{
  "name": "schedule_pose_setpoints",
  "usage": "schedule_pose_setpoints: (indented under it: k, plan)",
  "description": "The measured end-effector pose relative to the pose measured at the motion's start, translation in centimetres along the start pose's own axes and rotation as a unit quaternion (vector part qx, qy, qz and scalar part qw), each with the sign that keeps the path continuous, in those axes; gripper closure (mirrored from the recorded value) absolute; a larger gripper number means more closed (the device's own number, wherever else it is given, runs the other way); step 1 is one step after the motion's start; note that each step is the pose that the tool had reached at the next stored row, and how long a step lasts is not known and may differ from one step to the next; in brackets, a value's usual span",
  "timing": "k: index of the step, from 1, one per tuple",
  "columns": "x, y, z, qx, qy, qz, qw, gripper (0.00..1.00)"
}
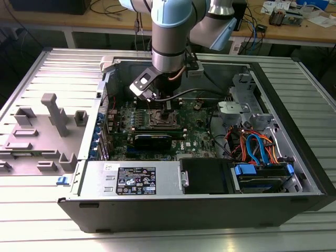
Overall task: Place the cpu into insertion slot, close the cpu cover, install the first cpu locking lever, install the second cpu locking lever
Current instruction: 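Install the first cpu locking lever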
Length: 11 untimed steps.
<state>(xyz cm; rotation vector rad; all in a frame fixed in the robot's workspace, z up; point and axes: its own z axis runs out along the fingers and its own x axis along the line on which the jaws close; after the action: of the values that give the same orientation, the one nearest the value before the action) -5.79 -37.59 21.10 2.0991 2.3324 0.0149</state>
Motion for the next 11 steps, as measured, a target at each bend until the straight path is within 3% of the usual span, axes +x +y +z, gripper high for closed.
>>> schedule_pose_setpoints:
  k: [2, 4, 7, 11]
  plan:
    - [0.0, 0.01, -0.23, 0.0001, 0.0002, 0.0, 1.0, 0.89]
    - [0.0, 0.07, -1.68, 0.0013, 0.0003, 0.0, 1.0, 0.89]
    - [0.0, 0.08, -2.98, 0.0018, 0.0004, 0.0, 1.0, 0.89]
    - [0.0, 0.09, -3.46, 0.0018, 0.0004, 0.0, 1.0, 0.89]
